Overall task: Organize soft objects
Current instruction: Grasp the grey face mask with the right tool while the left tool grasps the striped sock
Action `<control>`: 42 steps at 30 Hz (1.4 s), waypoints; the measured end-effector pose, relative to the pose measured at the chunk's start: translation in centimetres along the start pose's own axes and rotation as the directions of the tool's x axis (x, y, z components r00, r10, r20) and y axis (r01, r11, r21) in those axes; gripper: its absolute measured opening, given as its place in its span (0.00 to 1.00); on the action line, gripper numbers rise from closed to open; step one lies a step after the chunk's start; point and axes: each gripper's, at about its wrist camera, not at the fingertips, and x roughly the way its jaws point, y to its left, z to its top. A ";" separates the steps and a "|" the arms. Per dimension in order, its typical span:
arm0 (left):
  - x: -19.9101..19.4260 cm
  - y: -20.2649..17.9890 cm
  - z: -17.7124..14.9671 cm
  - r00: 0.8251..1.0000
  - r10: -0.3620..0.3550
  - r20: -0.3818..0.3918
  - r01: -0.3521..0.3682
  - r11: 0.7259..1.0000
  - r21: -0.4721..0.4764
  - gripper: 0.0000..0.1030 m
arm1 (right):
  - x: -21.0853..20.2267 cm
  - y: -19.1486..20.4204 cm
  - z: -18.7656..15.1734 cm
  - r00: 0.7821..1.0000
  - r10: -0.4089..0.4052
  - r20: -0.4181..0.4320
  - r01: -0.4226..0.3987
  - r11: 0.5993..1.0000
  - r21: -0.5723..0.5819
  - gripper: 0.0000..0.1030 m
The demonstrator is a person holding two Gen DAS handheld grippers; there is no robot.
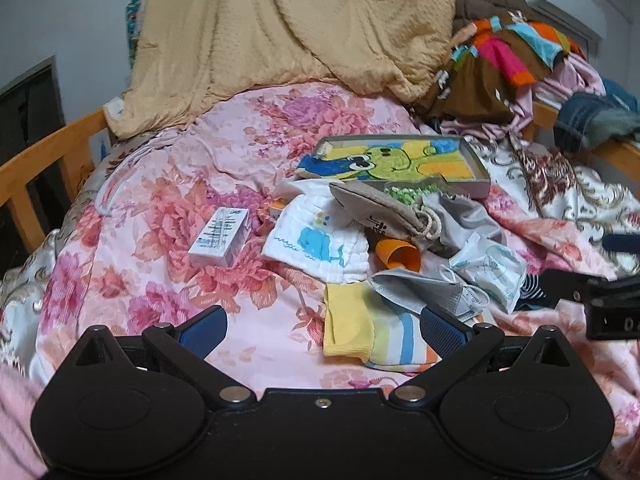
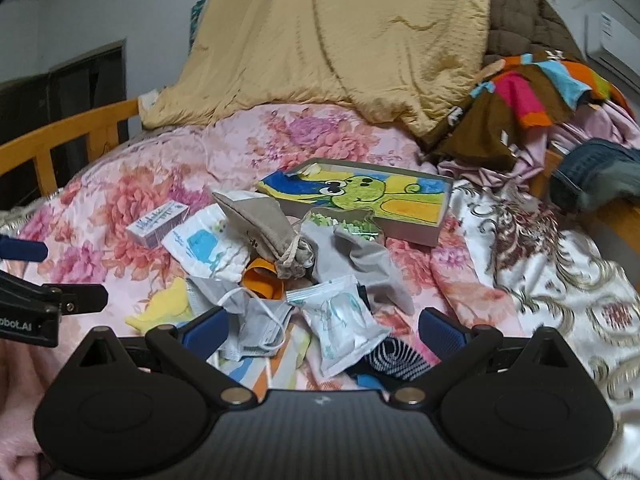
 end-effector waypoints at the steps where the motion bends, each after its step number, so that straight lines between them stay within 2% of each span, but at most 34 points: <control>1: 0.3 -0.1 0.1 1.000 0.001 -0.005 -0.001 1.000 0.011 0.99 | 0.4 -0.1 0.1 1.000 0.006 -0.003 -0.006 1.000 -0.006 1.00; 7: 2.3 -0.5 0.8 1.000 0.008 -0.030 -0.007 0.999 0.048 0.99 | 3.0 -1.1 1.1 0.998 0.054 -0.012 -0.054 0.997 -0.053 1.00; 11: 4.0 -0.7 1.3 0.997 -0.007 -0.072 0.014 0.996 0.085 0.99 | 4.1 -1.4 1.6 0.990 0.139 -0.004 -0.139 0.986 -0.093 1.00; 13: 4.8 -0.8 1.5 0.995 -0.037 -0.094 0.048 0.992 0.119 0.99 | 4.6 -1.4 2.0 0.984 0.181 -0.005 -0.180 0.978 -0.102 1.00; 18: 6.6 -1.7 1.2 0.973 -0.134 -0.187 0.172 0.964 0.203 0.99 | 5.9 -2.1 2.4 0.963 0.268 -0.017 -0.269 0.960 -0.077 0.98; 21: 7.1 -2.8 0.7 0.966 -0.170 -0.193 0.218 0.939 0.267 0.99 | 6.8 -2.1 2.6 0.947 0.320 -0.041 -0.322 0.944 -0.069 0.96; 24: 7.8 -3.6 0.3 0.963 -0.197 -0.184 0.248 0.914 0.321 0.99 | 8.1 -1.8 2.7 0.918 0.387 -0.081 -0.392 0.919 -0.044 0.95; 29: 9.5 -4.1 0.0 0.947 -0.238 -0.216 0.297 0.906 0.301 0.99 | 10.9 -0.2 3.0 0.874 0.469 -0.123 -0.474 0.881 -0.010 0.93; 36: 11.8 -3.9 -0.2 0.921 -0.263 -0.288 0.331 0.919 0.216 0.99 | 14.0 0.7 2.0 0.859 0.472 -0.196 -0.473 0.880 0.045 0.88; 40: 12.5 -4.1 -0.5 0.897 -0.300 -0.323 0.374 0.907 0.194 0.99 | 14.9 0.0 1.1 0.851 0.466 -0.243 -0.455 0.884 0.102 0.85; 42: 12.7 -4.3 -0.7 0.888 -0.306 -0.343 0.386 0.902 0.194 0.99 | 15.2 -0.4 0.6 0.850 0.462 -0.253 -0.445 0.887 0.124 0.79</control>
